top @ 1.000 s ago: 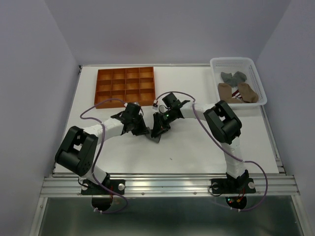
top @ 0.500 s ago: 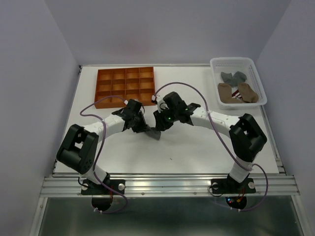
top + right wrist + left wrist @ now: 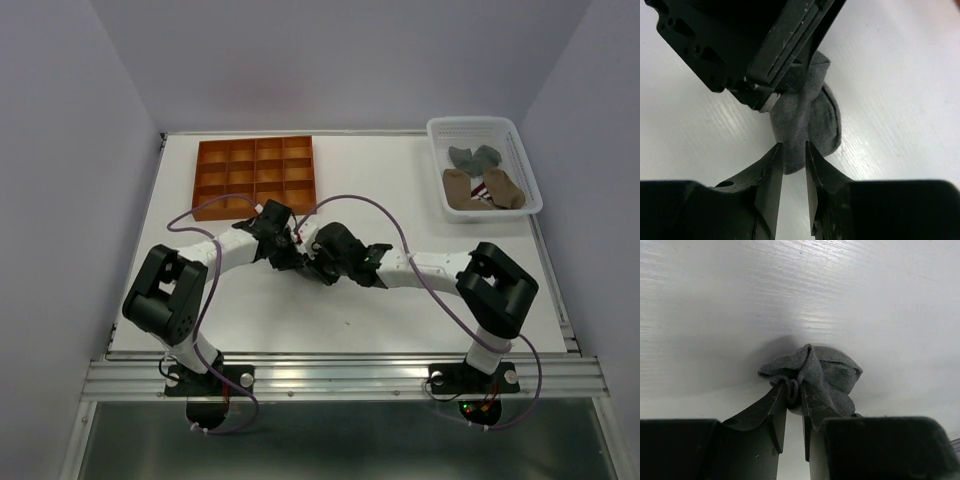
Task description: Roll the socks
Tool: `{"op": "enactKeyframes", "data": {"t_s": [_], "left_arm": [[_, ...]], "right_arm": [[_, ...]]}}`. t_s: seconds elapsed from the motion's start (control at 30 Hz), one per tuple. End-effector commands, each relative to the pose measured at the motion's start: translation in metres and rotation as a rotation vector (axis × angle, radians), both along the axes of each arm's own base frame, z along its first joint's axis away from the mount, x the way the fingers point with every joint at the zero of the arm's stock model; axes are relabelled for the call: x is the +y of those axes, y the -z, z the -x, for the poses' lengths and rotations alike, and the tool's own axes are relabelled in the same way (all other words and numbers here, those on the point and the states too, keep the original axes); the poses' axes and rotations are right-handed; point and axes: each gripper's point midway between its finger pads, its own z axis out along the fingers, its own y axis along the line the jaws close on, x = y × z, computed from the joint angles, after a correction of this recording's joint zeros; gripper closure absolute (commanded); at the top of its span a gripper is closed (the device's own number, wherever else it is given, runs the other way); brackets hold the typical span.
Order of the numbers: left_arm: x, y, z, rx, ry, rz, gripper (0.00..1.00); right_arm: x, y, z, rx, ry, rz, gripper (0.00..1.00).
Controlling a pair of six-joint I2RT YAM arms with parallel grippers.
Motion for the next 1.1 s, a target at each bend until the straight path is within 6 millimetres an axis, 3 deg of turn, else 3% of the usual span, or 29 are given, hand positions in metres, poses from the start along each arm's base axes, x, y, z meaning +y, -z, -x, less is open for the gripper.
{"op": "enactKeyframes", "data": {"t_s": [0.0, 0.1, 0.37, 1.07], "left_arm": [[-0.005, -0.007, -0.004, -0.003, 0.015, -0.003, 0.73], [-0.006, -0.007, -0.004, 0.007, 0.015, -0.002, 0.73], [-0.004, -0.003, -0.002, 0.026, 0.016, -0.016, 0.73], [-0.005, -0.009, -0.003, 0.017, 0.008, -0.001, 0.68]], "right_arm": [[0.014, -0.037, -0.009, -0.213, -0.026, -0.061, 0.70], [0.018, -0.032, 0.002, -0.281, -0.057, -0.023, 0.70], [0.018, -0.029, 0.002, -0.314, -0.051, 0.007, 0.70], [0.019, 0.004, 0.004, -0.269, -0.061, 0.052, 0.70]]}}
